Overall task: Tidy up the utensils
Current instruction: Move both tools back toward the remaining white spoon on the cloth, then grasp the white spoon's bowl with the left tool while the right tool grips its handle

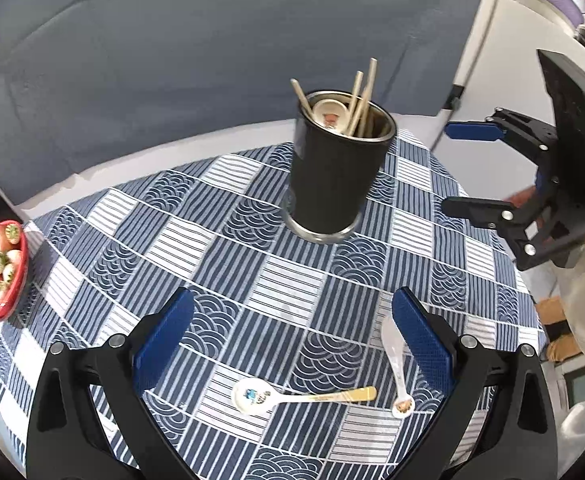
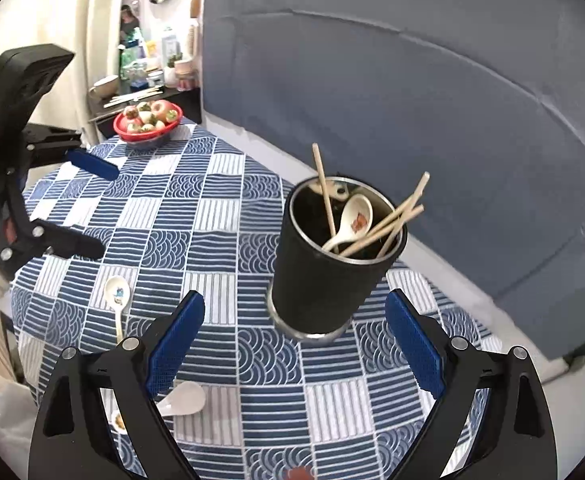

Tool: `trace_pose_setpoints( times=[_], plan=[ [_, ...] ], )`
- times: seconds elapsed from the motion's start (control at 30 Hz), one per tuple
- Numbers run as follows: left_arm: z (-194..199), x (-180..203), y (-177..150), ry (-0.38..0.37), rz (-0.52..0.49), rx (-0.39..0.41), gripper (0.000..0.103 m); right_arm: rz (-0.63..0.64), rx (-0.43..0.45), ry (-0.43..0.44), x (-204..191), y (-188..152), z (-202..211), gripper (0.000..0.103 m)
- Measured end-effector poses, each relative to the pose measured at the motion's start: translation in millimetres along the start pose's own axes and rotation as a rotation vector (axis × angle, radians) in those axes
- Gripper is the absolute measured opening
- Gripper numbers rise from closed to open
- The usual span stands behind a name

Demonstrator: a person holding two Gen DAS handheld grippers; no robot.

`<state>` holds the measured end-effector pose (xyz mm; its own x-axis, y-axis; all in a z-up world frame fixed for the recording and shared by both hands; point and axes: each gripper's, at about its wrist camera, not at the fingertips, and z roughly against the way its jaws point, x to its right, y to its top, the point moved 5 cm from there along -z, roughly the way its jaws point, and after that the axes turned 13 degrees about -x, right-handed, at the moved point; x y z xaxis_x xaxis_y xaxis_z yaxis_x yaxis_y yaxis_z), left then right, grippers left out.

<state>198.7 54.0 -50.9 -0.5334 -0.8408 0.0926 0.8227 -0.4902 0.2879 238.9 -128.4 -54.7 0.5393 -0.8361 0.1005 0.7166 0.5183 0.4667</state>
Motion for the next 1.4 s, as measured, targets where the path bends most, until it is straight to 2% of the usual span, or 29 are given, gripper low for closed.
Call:
trace_pose_setpoints(
  times=[0.17, 0.43, 0.6, 0.87, 1.13, 1.4],
  plan=[
    [-13, 7, -13, -0.029, -0.025, -0.023, 0.097, -0.038, -0.050, -0.024, -7, -14, -10, 0.087],
    [-24, 28, -40, -0.062, -0.001, -0.056, 0.097, 0.030, -0.086, 0.031, -28, -32, -23, 0.087],
    [-32, 50, -62, -0.070, 0.095, -0.068, 0.097, 0.106, -0.114, 0.089, -36, -45, -28, 0.087],
    [-56, 92, -97, -0.026, 0.187, -0.104, 0.097, 0.172, -0.173, 0.211, -35, -63, -47, 0.087],
    [-72, 107, -121, -0.010, 0.300, -0.119, 0.097, 0.222, -0.220, 0.286, -41, -75, -68, 0.087],
    [-96, 105, -136, 0.033, 0.437, -0.127, 0.097, 0.232, -0.256, 0.349, -45, -82, -94, 0.087]
  ],
)
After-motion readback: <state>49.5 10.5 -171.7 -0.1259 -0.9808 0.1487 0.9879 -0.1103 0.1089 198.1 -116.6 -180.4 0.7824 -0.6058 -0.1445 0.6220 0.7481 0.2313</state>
